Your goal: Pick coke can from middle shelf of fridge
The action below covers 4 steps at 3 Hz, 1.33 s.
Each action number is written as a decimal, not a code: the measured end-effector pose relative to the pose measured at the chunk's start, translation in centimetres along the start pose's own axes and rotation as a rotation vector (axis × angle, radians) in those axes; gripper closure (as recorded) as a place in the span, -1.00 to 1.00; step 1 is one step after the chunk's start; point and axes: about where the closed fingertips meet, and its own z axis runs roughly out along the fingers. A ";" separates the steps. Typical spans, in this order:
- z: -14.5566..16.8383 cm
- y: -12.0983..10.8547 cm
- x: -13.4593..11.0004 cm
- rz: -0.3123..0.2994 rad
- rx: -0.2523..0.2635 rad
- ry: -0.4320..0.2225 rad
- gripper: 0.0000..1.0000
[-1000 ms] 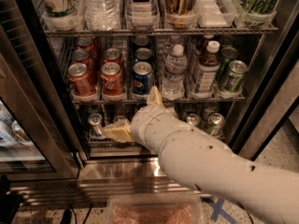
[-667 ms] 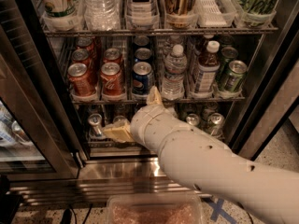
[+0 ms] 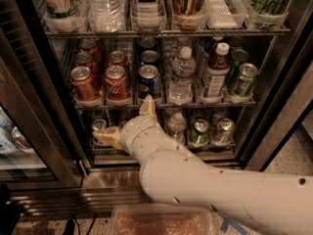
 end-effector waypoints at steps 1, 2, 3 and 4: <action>1.7 1.6 -0.2 0.007 0.049 -0.039 -0.65; 3.3 1.2 -1.2 0.004 0.157 -0.110 -0.40; 4.0 -1.3 -2.3 0.008 0.293 -0.185 -0.40; 4.2 -2.9 -2.7 0.017 0.367 -0.218 -0.40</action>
Offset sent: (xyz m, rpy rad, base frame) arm 0.0397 0.0198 0.0145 0.0808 -0.2699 -0.2478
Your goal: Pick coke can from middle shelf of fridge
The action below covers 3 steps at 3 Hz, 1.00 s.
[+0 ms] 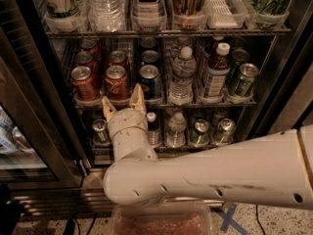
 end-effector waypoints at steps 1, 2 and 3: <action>0.7 -0.5 0.2 0.042 0.037 -0.017 -0.40; 1.1 -0.4 0.5 0.082 0.044 -0.023 -0.38; 1.5 -0.3 0.7 0.117 0.041 -0.029 -0.38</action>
Offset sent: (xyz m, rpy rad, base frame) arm 0.0174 -0.0021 -0.0105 0.1426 -0.0078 -0.0376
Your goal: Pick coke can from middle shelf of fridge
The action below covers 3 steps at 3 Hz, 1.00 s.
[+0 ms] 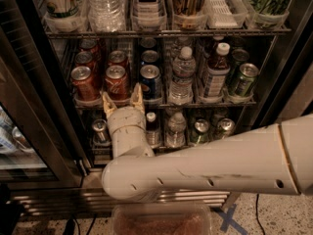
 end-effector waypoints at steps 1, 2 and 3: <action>0.6 0.6 0.1 0.023 -0.016 -0.005 -0.36; 1.9 2.4 0.1 0.030 -0.052 -0.010 -0.34; 2.3 2.1 0.0 0.024 -0.040 -0.013 -0.34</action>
Offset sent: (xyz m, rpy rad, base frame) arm 0.0126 0.0292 -0.0077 0.0382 0.0085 0.0711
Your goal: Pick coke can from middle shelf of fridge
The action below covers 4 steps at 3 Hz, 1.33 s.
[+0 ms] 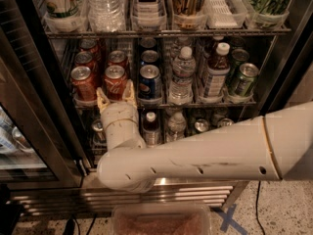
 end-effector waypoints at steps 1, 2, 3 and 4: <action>0.0 0.0 0.0 0.000 0.001 0.000 -0.34; 0.8 -1.1 -0.1 -0.010 0.028 -0.007 -0.32; 1.4 -1.9 0.0 -0.015 0.046 -0.007 -0.34; 2.1 -2.3 0.2 -0.016 0.052 -0.001 -0.34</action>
Offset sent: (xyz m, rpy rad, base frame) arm 0.0212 -0.0195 0.0059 -0.0126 -0.0259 -0.0596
